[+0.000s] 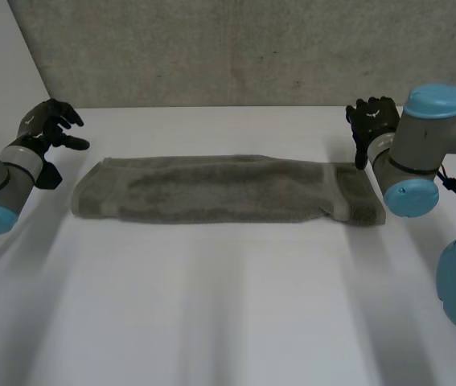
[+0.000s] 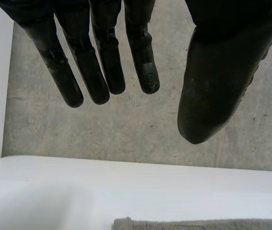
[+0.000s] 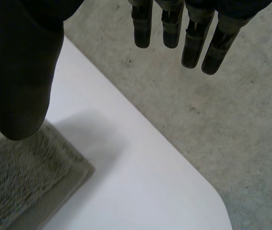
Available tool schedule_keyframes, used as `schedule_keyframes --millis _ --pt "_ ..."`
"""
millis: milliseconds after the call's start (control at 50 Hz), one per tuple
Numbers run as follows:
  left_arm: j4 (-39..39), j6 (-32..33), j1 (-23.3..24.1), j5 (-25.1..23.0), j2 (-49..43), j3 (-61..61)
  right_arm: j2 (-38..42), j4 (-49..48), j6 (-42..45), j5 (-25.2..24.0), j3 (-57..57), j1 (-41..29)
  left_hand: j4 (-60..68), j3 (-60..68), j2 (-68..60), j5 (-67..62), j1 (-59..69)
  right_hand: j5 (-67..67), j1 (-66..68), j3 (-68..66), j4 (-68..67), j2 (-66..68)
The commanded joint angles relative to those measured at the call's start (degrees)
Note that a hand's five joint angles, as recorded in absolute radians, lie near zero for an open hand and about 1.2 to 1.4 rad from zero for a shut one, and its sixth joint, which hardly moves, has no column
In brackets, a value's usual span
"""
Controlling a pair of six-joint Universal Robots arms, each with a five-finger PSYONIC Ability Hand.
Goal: Fold the towel.
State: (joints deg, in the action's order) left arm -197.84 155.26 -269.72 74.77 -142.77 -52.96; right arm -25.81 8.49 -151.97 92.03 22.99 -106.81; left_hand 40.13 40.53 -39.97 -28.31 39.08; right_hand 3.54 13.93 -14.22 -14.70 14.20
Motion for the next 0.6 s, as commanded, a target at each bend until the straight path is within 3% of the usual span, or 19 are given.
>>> schedule_keyframes --millis 20,200,320,460,600 --pt "0.6 0.3 0.0 -0.2 0.8 -0.4 -3.9 2.1 -3.2 -0.8 0.8 -0.1 -2.3 -2.7 2.2 0.5 -1.3 -3.5 -3.9 4.2 4.7 -4.2" --pt "1.0 2.7 0.0 -2.5 8.5 -11.9 -8.3 14.1 -3.6 -6.9 2.8 0.5 -2.2 -2.6 2.0 0.3 -1.1 -3.5 -3.9 4.2 4.7 -4.2" --pt "0.8 14.1 0.2 -7.1 15.2 -21.2 -12.3 22.4 -3.9 -9.5 9.4 1.3 -2.0 -2.4 1.8 0.2 -0.9 2.2 1.8 -1.6 -1.1 1.6" --pt "1.4 33.4 0.4 -8.2 18.6 -29.4 -20.0 17.3 -3.9 -12.2 24.1 3.5 -2.0 -2.4 1.8 0.2 -0.9 7.6 7.3 -7.0 -6.5 7.0" --pt "1.1 39.9 0.6 -8.0 18.8 -32.6 -23.8 7.7 -3.2 -11.9 37.8 4.2 -1.8 -2.2 1.7 0.0 -0.8 9.2 8.8 -8.5 -8.0 8.5"
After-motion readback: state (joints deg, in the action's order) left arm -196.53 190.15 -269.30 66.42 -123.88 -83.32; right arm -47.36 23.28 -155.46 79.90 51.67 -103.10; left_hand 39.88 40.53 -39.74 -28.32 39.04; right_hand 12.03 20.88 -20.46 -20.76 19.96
